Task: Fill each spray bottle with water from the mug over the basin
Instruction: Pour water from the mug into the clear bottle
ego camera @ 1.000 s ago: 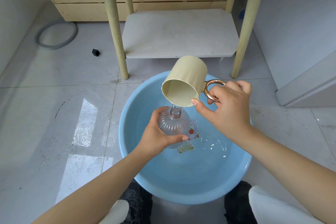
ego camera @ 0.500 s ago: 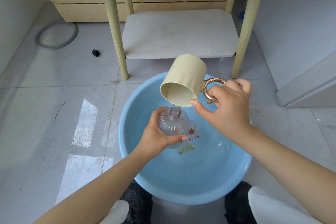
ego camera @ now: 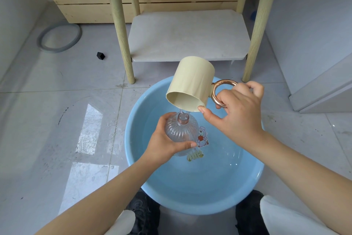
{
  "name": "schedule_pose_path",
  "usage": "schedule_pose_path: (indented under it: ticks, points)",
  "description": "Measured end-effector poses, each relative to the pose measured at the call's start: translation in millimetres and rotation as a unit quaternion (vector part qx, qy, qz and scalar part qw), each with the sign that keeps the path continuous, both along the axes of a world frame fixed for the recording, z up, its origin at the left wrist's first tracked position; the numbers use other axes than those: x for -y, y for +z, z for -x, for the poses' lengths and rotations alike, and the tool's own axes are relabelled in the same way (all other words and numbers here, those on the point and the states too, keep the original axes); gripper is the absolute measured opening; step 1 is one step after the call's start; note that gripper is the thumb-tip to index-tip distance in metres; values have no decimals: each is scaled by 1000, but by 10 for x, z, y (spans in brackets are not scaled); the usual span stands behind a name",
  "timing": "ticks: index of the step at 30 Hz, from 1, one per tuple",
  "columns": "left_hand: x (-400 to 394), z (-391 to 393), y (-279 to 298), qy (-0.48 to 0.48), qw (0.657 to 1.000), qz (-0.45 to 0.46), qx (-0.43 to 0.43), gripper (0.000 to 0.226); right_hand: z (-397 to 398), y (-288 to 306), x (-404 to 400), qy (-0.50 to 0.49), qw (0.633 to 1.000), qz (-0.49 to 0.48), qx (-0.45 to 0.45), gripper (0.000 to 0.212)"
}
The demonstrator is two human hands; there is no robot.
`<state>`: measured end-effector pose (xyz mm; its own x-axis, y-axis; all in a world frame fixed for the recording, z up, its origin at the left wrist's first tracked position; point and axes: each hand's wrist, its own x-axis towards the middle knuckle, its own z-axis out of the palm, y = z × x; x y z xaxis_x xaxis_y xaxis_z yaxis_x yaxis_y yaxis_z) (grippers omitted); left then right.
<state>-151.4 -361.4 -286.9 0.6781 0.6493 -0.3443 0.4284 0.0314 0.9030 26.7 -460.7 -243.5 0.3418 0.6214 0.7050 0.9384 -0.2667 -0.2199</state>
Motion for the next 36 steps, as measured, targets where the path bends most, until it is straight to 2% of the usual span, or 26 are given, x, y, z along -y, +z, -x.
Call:
schedule_pose_path:
  ticks: [21, 25, 31, 33, 36]
  points:
    - [-9, -1, -12, 3, 1000, 6, -3, 89, -21, 9, 0, 23, 998, -18, 57, 48]
    - [-9, -4, -6, 6, 1000, 8, -1, 87, 5, 20, -4, 10, 1000, 3, -15, 47]
    - [-18, 10, -11, 16, 999, 31, 6, 93, -27, -59, 0, -50, 965, 54, -252, 49]
    - [-22, 25, -11, 17, 999, 38, 6, 100, -106, -133, 11, -79, 956, 83, -272, 48]
    - [-35, 40, 5, 17, 999, 38, 3, 97, -209, -294, 56, -107, 955, 148, -232, 45]
